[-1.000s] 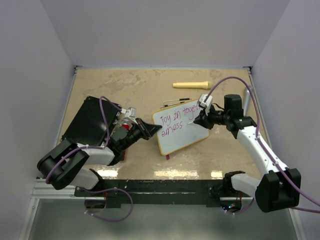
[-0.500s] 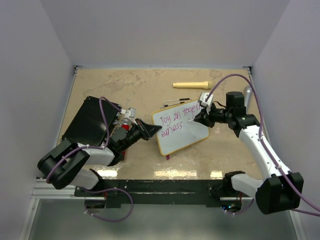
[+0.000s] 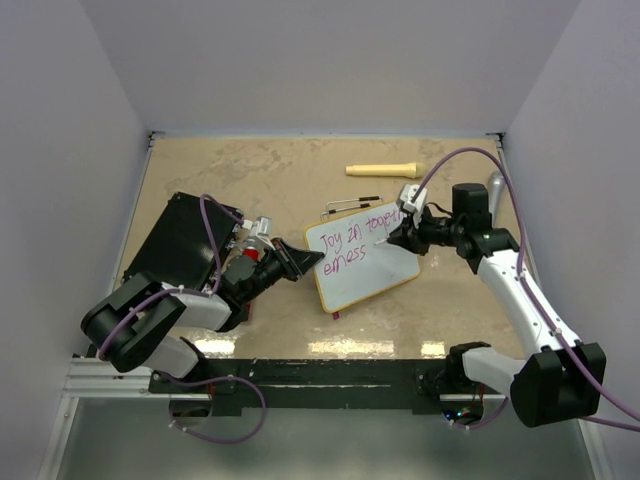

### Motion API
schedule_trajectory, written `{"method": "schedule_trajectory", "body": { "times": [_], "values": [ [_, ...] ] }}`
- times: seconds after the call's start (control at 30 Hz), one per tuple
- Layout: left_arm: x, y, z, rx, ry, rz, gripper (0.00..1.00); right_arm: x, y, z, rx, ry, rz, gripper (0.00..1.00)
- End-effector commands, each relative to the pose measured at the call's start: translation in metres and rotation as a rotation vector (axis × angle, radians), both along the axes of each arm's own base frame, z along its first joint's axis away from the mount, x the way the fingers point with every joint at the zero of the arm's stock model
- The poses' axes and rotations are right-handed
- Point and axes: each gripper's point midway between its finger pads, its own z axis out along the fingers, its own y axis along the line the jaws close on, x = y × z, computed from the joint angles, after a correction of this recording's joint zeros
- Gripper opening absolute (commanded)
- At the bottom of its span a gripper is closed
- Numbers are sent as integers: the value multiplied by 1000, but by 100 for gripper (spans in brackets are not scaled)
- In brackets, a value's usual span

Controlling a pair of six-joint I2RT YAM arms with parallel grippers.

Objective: Write a sentence on the whiteboard

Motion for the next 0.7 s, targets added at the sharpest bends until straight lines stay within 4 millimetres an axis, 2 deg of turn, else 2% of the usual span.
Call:
{"method": "schedule_trajectory", "body": {
  "times": [0.0,0.2,0.67],
  "values": [
    [-5,-4,32,-86,-98,-33,0,0,-4,18,13,-37,-5,0],
    [-4,-4,30,-72,-106,-54,0,-6,-7,15,11,-19,-5,0],
    [0,-5,30,-8,-132,-59,0,-10,2,15,56,-9,51,0]
  ]
}}
